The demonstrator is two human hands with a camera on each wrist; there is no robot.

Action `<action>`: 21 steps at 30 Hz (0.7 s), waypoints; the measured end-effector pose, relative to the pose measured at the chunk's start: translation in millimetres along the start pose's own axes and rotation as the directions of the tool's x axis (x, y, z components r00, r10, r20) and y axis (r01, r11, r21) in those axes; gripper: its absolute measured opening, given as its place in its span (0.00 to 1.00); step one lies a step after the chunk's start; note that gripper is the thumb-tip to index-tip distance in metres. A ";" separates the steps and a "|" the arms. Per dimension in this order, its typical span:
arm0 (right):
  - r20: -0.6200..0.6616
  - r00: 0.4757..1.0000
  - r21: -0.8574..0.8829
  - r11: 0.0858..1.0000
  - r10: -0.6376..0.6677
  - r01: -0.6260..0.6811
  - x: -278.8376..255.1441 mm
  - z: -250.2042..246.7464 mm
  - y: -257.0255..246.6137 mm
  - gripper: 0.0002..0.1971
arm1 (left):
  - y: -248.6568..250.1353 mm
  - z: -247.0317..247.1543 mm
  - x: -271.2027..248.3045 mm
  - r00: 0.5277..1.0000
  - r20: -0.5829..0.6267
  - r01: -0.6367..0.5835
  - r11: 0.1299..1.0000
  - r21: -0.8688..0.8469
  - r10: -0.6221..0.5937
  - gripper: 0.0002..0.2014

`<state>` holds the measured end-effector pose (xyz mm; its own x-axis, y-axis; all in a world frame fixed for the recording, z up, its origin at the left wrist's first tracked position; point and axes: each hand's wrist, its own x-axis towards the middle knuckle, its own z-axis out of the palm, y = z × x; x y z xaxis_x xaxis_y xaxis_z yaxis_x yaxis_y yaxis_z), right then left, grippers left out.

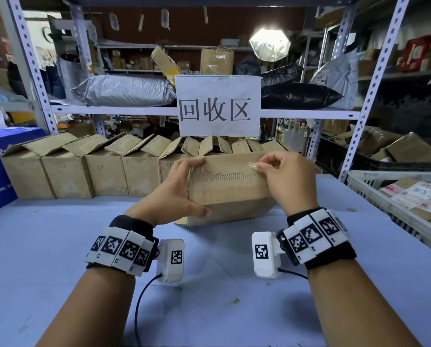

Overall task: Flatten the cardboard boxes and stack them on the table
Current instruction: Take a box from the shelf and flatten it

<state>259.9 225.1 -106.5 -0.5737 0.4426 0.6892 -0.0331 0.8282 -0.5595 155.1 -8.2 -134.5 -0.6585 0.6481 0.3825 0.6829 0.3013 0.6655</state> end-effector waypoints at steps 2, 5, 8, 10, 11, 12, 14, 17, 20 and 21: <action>-0.011 1.000 -0.050 0.999 -0.023 0.022 -1.0 -0.2 -2.9 0.12 | 0.5 -1.5 0.5 1.000 -0.002 0.009 1.000 0.008 -0.009 0.54; 0.009 1.000 -0.133 0.991 -0.003 0.005 -3.4 -1.5 -7.9 0.20 | 2.2 -4.6 1.8 1.000 0.019 0.005 0.999 0.034 -0.006 0.54; 0.030 0.999 -0.247 0.969 0.037 -0.028 -3.1 -0.1 -11.8 0.21 | 4.3 -4.9 6.0 0.999 0.019 -0.039 0.997 0.063 0.038 0.53; 0.024 0.998 -0.260 0.964 0.064 -0.056 -2.8 1.7 -10.7 0.20 | 6.5 -3.3 8.9 0.998 0.015 -0.058 0.996 0.065 0.057 0.53; 0.017 0.998 -0.248 0.967 0.067 -0.061 -3.4 2.6 -9.1 0.19 | 7.2 -2.7 9.8 0.998 0.016 -0.063 0.996 0.060 0.063 0.52; 0.010 0.998 -0.230 0.971 0.068 -0.064 -4.4 3.1 -6.9 0.18 | 7.6 -2.2 10.6 0.998 0.017 -0.069 0.996 0.054 0.068 0.52; -0.011 0.997 -0.190 0.979 0.077 -0.077 -6.1 2.9 -1.8 0.15 | 7.8 -1.3 11.5 0.996 0.025 -0.081 0.996 0.042 0.080 0.53; -0.068 0.993 -0.118 0.988 0.095 -0.102 -7.7 0.5 4.6 0.12 | 8.6 0.3 13.2 0.993 0.028 -0.112 0.993 0.031 0.111 0.52; -0.091 0.991 -0.037 0.995 0.093 -0.097 -7.8 -3.3 8.6 0.11 | 9.4 0.9 15.1 0.992 0.027 -0.128 0.991 0.024 0.127 0.52; -0.086 0.992 -0.016 0.995 0.096 -0.097 -7.7 -4.7 10.3 0.10 | 9.2 0.6 15.2 0.991 0.029 -0.128 0.991 0.027 0.128 0.52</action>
<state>267.8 231.8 -115.4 -0.5016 0.5478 0.6696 0.0357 0.7865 -0.6166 151.5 4.9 -122.9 -0.5565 0.7013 0.4456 0.7701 0.2340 0.5935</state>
